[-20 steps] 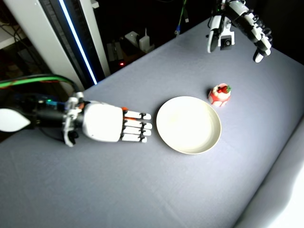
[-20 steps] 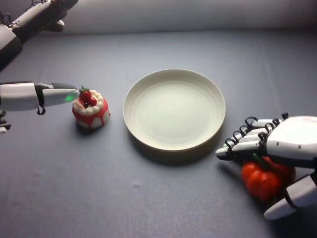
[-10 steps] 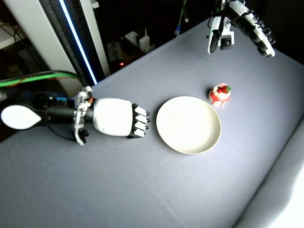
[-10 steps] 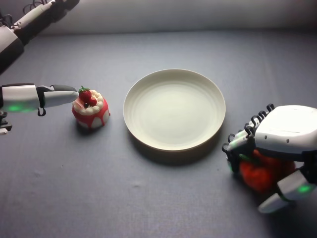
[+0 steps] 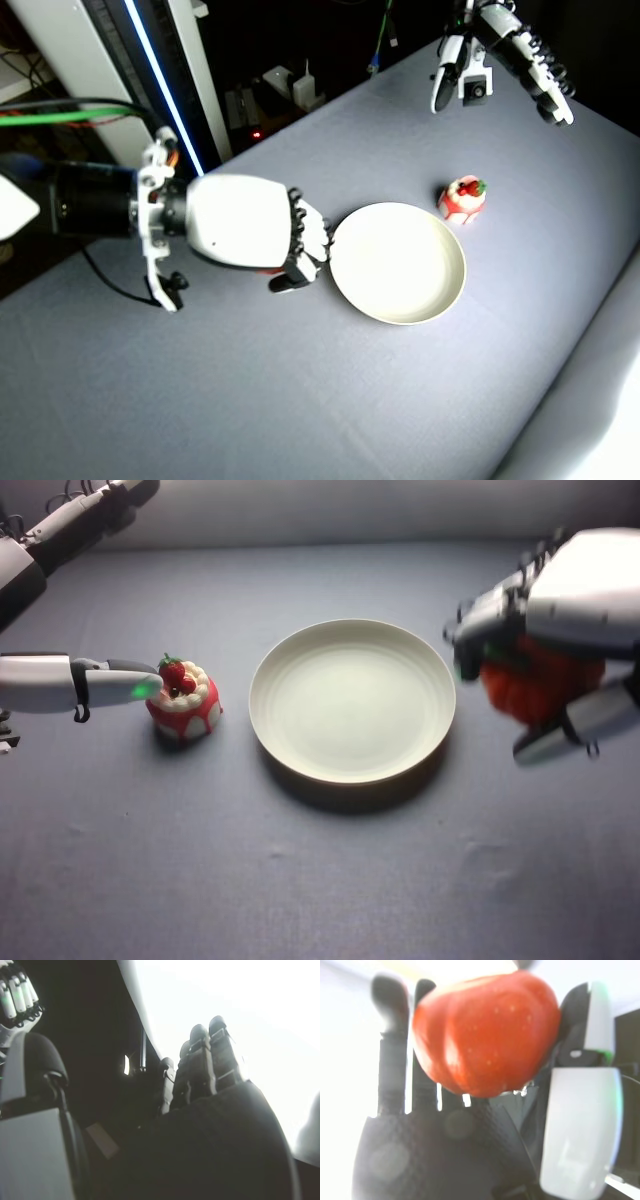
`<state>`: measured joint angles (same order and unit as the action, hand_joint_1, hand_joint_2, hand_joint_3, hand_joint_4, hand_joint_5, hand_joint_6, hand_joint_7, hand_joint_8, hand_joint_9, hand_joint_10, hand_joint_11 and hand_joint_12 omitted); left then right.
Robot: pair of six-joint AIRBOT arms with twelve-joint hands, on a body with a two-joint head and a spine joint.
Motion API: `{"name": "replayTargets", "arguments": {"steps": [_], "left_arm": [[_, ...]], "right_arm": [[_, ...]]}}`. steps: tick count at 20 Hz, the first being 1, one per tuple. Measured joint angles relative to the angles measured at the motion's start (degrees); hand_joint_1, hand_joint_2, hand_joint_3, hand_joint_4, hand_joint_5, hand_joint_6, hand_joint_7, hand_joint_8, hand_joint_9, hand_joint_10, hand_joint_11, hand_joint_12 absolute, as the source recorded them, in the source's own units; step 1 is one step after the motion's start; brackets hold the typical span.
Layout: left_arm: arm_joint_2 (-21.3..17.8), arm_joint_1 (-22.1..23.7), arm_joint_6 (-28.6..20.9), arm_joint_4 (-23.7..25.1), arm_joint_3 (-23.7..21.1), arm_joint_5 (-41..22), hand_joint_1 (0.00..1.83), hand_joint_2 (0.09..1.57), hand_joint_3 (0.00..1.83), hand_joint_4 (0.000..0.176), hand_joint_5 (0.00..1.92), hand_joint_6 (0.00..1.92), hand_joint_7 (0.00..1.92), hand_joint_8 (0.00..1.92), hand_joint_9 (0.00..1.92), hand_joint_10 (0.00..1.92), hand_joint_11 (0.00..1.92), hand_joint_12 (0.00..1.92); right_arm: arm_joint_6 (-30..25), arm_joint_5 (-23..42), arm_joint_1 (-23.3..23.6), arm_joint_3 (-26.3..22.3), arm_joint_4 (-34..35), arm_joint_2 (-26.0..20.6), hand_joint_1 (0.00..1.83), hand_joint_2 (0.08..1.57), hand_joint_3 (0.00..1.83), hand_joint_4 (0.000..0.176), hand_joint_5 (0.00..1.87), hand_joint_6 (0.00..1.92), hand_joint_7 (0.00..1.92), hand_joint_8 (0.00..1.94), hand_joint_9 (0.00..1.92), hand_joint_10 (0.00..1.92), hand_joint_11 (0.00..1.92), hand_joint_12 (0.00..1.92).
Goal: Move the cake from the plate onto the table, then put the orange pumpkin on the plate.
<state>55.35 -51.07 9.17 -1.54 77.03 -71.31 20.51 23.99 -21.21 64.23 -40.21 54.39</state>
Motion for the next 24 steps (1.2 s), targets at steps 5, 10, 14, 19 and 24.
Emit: {"name": "replayTargets", "arguments": {"steps": [5,10,14,19,24], "left_arm": [[1.7,0.5,0.0,1.0,1.2,0.6,0.95,0.94,0.0,0.149,0.0,0.0,0.0,0.0,0.22,0.01,0.0,0.76],[3.4,2.2,0.0,3.5,2.5,2.0,0.95,0.91,0.0,0.122,0.0,0.0,0.0,0.0,0.22,0.0,0.0,0.83],[3.8,2.9,0.0,4.4,3.0,3.2,0.9,0.84,0.0,0.142,0.0,0.0,0.0,0.0,0.22,0.0,0.0,0.86],[5.6,3.2,0.0,6.0,3.3,3.3,0.82,0.85,0.0,0.159,0.01,0.0,0.04,0.01,0.27,0.01,0.0,0.88],[5.9,3.7,0.0,5.8,3.7,3.4,0.87,0.87,0.01,0.173,0.02,0.0,0.01,0.0,0.2,0.0,0.0,0.97]], "right_arm": [[2.0,-3.6,4.6,4.6,-0.8,2.7,1.15,1.25,0.0,0.004,0.78,1.37,0.7,1.38,0.5,1.36,0.27,1.84],[2.0,-4.6,5.0,8.9,-2.2,10.3,1.18,1.23,0.01,0.0,0.74,1.33,0.74,1.54,0.75,1.91,0.75,1.92],[2.0,-5.4,5.0,11.3,-1.5,12.3,1.2,1.19,0.0,0.0,0.84,1.12,0.87,1.33,0.63,1.44,0.12,1.86],[2.1,-3.6,4.9,14.6,3.4,15.8,1.2,1.21,0.0,0.0,0.85,1.06,0.77,1.52,0.65,1.66,0.61,1.92],[2.7,2.6,2.4,16.4,12.5,17.0,1.31,1.25,0.0,0.0,0.7,1.39,0.7,1.41,0.69,1.56,0.47,1.72]]}}
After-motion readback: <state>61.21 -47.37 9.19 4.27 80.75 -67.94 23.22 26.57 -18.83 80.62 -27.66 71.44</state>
